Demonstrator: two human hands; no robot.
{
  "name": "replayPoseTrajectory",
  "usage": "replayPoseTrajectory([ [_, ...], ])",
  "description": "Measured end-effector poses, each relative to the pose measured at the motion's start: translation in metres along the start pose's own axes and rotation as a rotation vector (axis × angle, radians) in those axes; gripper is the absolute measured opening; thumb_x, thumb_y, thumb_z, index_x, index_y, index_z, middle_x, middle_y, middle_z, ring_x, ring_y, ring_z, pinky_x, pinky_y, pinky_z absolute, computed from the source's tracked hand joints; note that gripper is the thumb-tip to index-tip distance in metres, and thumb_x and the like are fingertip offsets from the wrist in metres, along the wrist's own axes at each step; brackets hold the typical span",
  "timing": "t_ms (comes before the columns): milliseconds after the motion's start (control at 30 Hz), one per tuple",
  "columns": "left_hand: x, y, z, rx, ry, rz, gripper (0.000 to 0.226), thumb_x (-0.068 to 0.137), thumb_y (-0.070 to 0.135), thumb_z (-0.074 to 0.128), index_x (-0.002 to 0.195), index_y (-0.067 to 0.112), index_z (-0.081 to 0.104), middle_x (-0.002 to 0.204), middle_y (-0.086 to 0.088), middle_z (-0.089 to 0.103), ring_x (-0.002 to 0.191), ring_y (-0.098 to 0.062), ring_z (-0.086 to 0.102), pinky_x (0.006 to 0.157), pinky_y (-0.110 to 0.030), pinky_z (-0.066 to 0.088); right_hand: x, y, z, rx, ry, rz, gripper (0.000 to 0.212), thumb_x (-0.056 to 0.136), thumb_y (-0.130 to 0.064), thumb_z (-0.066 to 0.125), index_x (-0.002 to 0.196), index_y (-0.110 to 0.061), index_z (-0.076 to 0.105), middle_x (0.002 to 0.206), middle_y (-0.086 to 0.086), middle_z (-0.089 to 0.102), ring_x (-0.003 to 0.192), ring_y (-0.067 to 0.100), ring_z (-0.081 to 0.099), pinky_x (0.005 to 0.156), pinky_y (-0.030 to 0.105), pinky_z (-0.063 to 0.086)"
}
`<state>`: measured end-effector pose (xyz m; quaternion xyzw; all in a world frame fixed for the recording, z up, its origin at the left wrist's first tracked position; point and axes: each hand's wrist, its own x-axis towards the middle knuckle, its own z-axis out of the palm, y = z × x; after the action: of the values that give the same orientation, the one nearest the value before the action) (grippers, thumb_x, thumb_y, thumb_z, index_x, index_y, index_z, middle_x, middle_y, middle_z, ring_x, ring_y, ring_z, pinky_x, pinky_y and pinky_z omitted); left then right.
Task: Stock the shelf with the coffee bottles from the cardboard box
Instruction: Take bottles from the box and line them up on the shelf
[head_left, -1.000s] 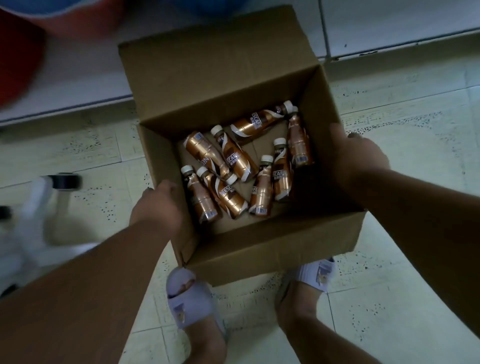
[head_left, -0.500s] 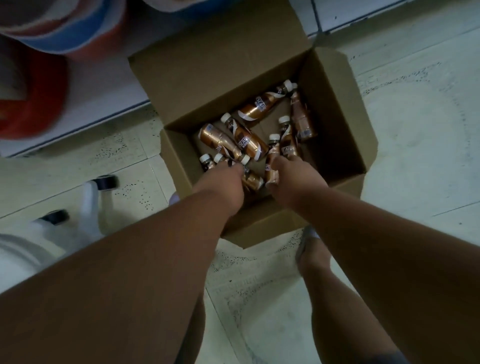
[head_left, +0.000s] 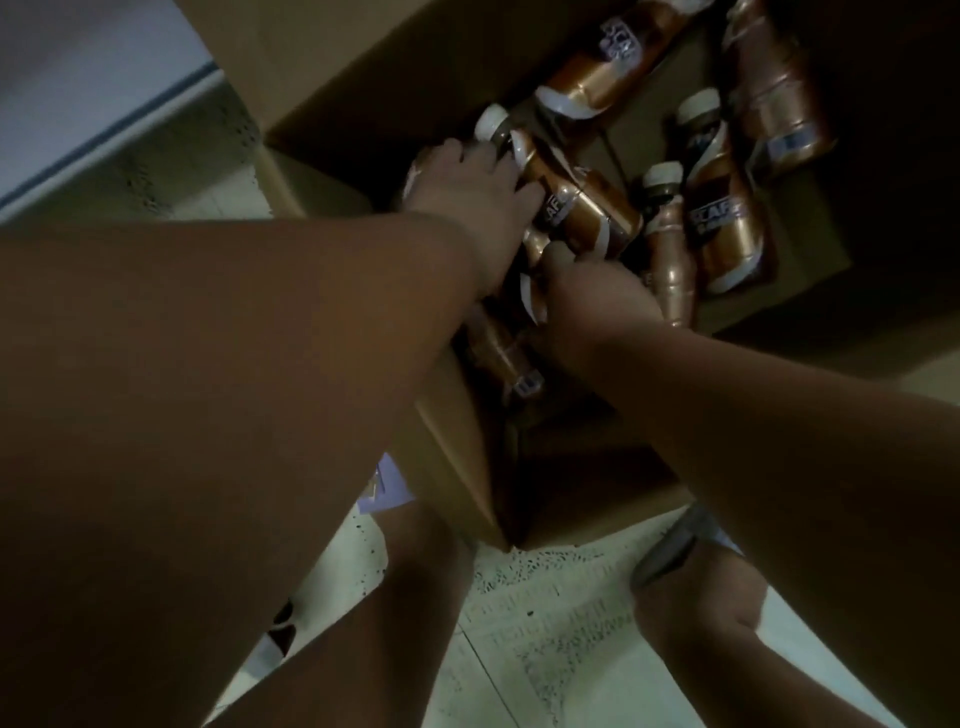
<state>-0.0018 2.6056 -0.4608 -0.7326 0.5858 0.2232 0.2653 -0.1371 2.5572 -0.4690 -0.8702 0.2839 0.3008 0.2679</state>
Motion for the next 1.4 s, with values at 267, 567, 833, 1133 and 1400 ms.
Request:
replayPoseTrajectory([
  [267, -0.028, -0.016, -0.038, -0.064, 0.017, -0.082, 0.044, 0.080, 0.026, 0.060, 0.123, 0.020, 0.051, 0.124, -0.012, 0.053, 0.114, -0.033, 0.042, 0.094, -0.048, 0.035, -0.039, 0.013, -0.047, 0.102, -0.094, -0.006, 0.068, 0.077, -0.039, 0.068, 0.137, -0.032, 0.036, 0.120, 0.006, 0.053, 0.104, 0.026, 0.054, 0.082, 0.038, 0.046],
  [567, -0.173, -0.072, -0.235, -1.459, -0.054, -0.292, 0.067, 0.060, 0.020, 0.086, 0.120, 0.031, 0.057, 0.113, 0.008, 0.066, 0.104, -0.016, 0.061, 0.096, -0.043, 0.046, -0.177, -0.020, -0.271, 0.801, 0.035, 0.204, 0.061, 0.073, -0.028, 0.074, 0.126, -0.041, 0.048, 0.100, -0.010, 0.061, 0.085, 0.011, 0.063, 0.059, 0.027, 0.052],
  [833, -0.293, -0.102, -0.378, -1.948, -0.056, -0.204, 0.059, 0.053, 0.015, 0.074, 0.111, 0.020, 0.064, 0.095, -0.005, 0.072, 0.095, -0.026, 0.067, 0.083, -0.043, 0.050, -0.293, -0.081, -0.415, 1.354, -0.006, 0.020, 0.033, 0.079, -0.026, 0.059, 0.112, -0.022, 0.062, 0.108, 0.012, 0.068, 0.096, 0.030, 0.069, 0.080, 0.049, 0.055],
  [1133, -0.381, -0.084, -0.453, -2.104, 0.272, -0.388, 0.043, 0.077, 0.047, 0.070, 0.117, 0.033, 0.061, 0.104, -0.009, 0.071, 0.094, -0.027, 0.069, 0.082, -0.046, 0.055, -0.366, -0.113, -0.461, 1.378, 0.173, -0.028, 0.041, 0.063, -0.076, 0.060, 0.091, -0.046, 0.063, 0.094, -0.001, 0.073, 0.089, 0.025, 0.072, 0.083, 0.055, 0.052],
  [1400, -0.360, -0.113, -0.445, -1.760, 0.392, -0.425, 0.063, 0.073, 0.069, 0.055, 0.127, 0.037, 0.052, 0.120, 0.005, 0.065, 0.108, -0.022, 0.062, 0.095, -0.051, 0.047, -0.327, -0.155, -0.457, 1.362, 0.360, -0.118, 0.022, 0.086, -0.056, 0.052, 0.091, -0.039, 0.063, 0.085, -0.015, 0.073, 0.076, 0.003, 0.070, 0.059, 0.023, 0.055],
])
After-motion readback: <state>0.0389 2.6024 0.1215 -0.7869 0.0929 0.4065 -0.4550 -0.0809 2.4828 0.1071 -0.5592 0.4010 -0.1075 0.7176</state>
